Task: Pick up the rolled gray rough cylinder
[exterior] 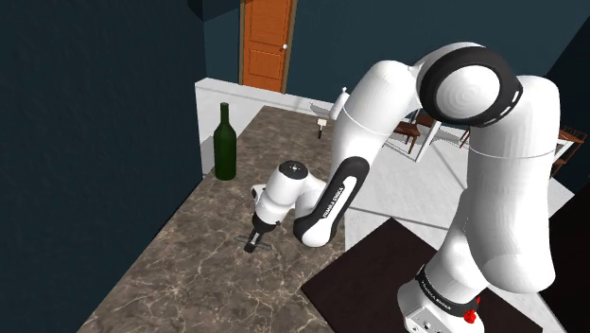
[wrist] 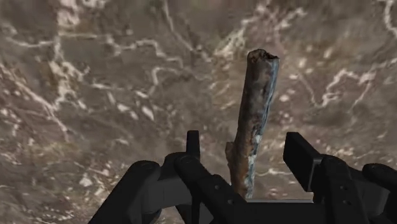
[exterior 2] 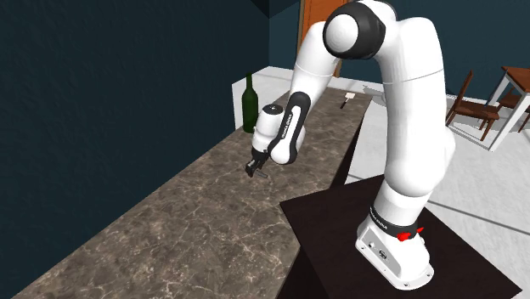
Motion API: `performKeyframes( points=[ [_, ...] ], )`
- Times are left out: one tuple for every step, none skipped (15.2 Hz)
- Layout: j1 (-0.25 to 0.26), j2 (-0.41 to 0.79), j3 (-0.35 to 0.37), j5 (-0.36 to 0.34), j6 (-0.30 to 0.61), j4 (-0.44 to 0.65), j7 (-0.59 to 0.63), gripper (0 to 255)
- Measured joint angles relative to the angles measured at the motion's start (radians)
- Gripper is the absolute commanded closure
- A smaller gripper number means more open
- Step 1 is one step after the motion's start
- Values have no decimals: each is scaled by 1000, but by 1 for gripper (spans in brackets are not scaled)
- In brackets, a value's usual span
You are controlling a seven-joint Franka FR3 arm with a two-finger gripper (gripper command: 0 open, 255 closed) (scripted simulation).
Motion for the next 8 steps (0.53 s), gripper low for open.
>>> performKeyframes(
  points=[
    [4,-3,2,-1,3,1,0,255],
    [3,-4,6,-2,3,3,0,255],
    [-2,-6,10,-2,2,4,-3,255],
    [-9,-4,14,-1,-1,7,-6,255],
    [-11,-4,14,-1,-2,8,-7,255],
    [-13,-4,15,-1,-1,9,-8,255],
    [-14,-3,15,-2,0,9,-9,255],
    [-13,-3,14,-2,2,8,-9,255]
  ],
)
